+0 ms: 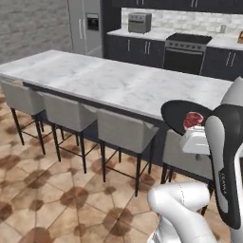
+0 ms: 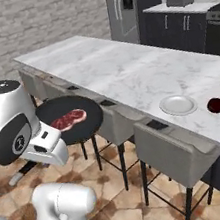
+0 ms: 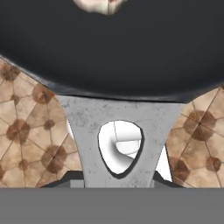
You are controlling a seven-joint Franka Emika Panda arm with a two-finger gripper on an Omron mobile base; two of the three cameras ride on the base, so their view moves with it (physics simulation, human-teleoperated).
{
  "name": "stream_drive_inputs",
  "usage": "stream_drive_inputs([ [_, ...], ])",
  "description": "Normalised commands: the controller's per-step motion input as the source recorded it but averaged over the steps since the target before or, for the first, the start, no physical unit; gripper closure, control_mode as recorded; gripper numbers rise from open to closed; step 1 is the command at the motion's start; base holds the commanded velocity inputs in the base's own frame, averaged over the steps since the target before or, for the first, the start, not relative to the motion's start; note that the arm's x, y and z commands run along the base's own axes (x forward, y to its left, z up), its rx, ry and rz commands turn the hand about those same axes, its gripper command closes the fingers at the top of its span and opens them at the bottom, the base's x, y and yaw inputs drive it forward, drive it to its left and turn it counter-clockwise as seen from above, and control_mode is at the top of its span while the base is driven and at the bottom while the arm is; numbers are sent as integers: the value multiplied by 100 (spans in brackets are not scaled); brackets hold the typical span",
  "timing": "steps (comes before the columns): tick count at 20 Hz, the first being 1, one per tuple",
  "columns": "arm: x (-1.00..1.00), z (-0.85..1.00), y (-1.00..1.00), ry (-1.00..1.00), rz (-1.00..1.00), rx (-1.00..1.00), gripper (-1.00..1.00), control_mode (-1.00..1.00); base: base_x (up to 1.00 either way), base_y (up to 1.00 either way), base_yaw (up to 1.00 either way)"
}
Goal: Pick up the pan with the steak in it and place it on the dining table. Then place the steak on the plate.
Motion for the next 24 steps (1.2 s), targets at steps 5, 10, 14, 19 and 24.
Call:
stream_drive_inputs([
  [5, 0, 0, 0, 0, 0, 0, 100, 100, 0, 0, -50],
  [10, 0, 0, 0, 0, 0, 0, 100, 100, 0, 0, -50],
  [14, 0, 0, 0, 0, 0, 0, 100, 100, 12, 2, -44],
  [19, 0, 0, 0, 0, 0, 0, 100, 100, 2, 1, -3],
  [24, 0, 0, 0, 0, 0, 0, 100, 100, 28, 61, -11],
])
